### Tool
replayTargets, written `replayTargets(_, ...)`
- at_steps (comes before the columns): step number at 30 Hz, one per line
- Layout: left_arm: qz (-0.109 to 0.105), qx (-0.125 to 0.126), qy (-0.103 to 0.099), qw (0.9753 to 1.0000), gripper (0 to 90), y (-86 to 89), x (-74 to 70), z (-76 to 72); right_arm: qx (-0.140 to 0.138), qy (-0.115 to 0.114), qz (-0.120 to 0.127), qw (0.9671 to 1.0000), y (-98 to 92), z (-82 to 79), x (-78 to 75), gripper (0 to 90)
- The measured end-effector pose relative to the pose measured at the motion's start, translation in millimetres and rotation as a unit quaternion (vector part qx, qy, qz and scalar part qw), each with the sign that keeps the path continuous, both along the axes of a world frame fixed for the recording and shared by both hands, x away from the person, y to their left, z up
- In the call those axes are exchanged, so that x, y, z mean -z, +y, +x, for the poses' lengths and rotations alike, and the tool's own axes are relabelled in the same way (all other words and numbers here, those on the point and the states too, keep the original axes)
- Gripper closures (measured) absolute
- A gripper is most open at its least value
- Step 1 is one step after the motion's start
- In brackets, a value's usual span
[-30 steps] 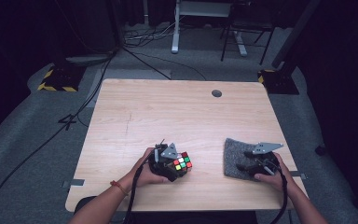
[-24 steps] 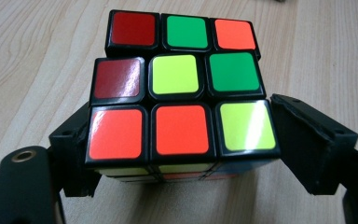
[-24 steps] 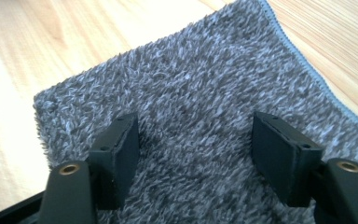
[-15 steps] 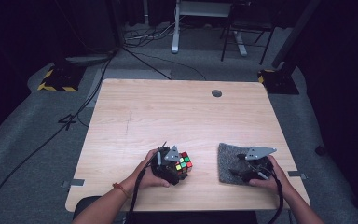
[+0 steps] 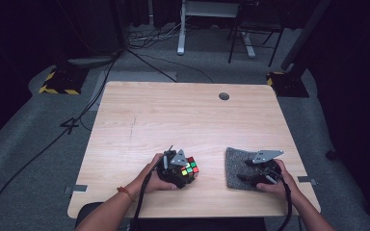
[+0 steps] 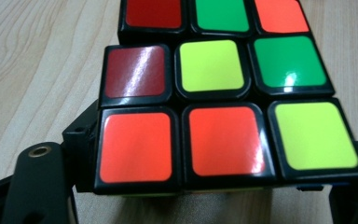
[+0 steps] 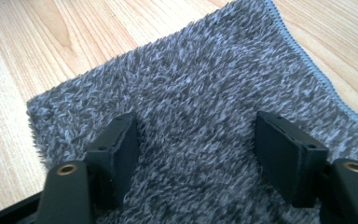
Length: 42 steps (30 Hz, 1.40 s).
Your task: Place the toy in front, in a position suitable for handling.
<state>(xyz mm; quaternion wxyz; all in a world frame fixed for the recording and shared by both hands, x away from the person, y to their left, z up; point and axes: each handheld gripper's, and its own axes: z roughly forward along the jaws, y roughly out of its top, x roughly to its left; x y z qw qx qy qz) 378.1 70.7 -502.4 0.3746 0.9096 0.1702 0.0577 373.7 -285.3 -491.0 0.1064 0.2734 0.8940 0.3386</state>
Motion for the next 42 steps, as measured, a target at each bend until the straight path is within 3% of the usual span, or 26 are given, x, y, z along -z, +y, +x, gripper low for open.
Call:
replayTargets(1, 0.000, 0.000, 0.000, 1.0000, 25.5, 0.0, 0.0, 0.0, 0.000, 0.000, 0.000, 1.0000, 0.0, 0.0, 0.0, 33.7)
replayTargets(3, -0.002, -0.008, -0.001, 1.0000, 28.7, 0.7, -0.2, 0.8, -0.005, -0.001, 0.004, 1.0000, -0.4, -1.7, -1.1, 48.0)
replayTargets(5, -0.001, -0.010, -0.002, 0.9999, 30.2, 1.1, -0.4, 0.7, -0.010, -0.003, 0.007, 0.9999, 0.1, -2.5, -1.6, 56.9)
replayTargets(8, 0.001, -0.010, -0.003, 0.9999, 30.5, 0.0, -0.8, 0.7, -0.013, -0.005, 0.011, 0.9998, -0.4, -2.5, -1.3, 62.0)
replayTargets(9, -0.003, -0.003, -0.003, 1.0000, 31.0, 0.3, -0.4, 2.3, -0.015, -0.006, 0.015, 0.9998, -2.0, -2.0, -0.9, 68.2)
replayTargets(13, -0.005, 0.003, -0.003, 1.0000, 32.1, -0.1, -0.3, 4.6, -0.013, -0.016, 0.010, 0.9997, -2.4, -1.8, -1.4, 73.9)
replayTargets(17, -0.001, 0.008, -0.002, 1.0000, 32.7, -1.0, -1.3, 5.8, -0.019, -0.027, 0.006, 0.9994, -1.5, -1.0, -1.8, 76.6)
replayTargets(22, -0.001, 0.017, 0.006, 0.9998, 33.2, -1.3, -2.5, 5.1, -0.018, -0.026, 0.018, 0.9993, -4.5, 1.8, -2.3, 78.4)
replayTargets(23, 0.008, 0.024, 0.003, 0.9997, 33.2, -2.7, -3.8, 3.5, -0.016, -0.030, 0.020, 0.9992, -5.0, 2.5, -3.3, 79.0)
replayTargets(26, 0.005, 0.029, 0.001, 0.9996, 33.3, -3.9, -6.9, 1.4, -0.015, -0.038, 0.026, 0.9988, -5.6, 3.4, -6.6, 79.3)
replayTargets(33, -0.001, 0.022, -0.005, 0.9997, 33.3, 1.7, -16.8, 2.1, -0.010, -0.055, 0.049, 0.9972, -8.6, 5.4, -16.0, 79.7)
replayTargets(42, 0.004, 0.027, -0.010, 0.9996, 33.3, 2.4, -21.0, 2.0, -0.008, -0.071, 0.056, 0.9959, -9.4, 5.2, -22.8, 79.6)
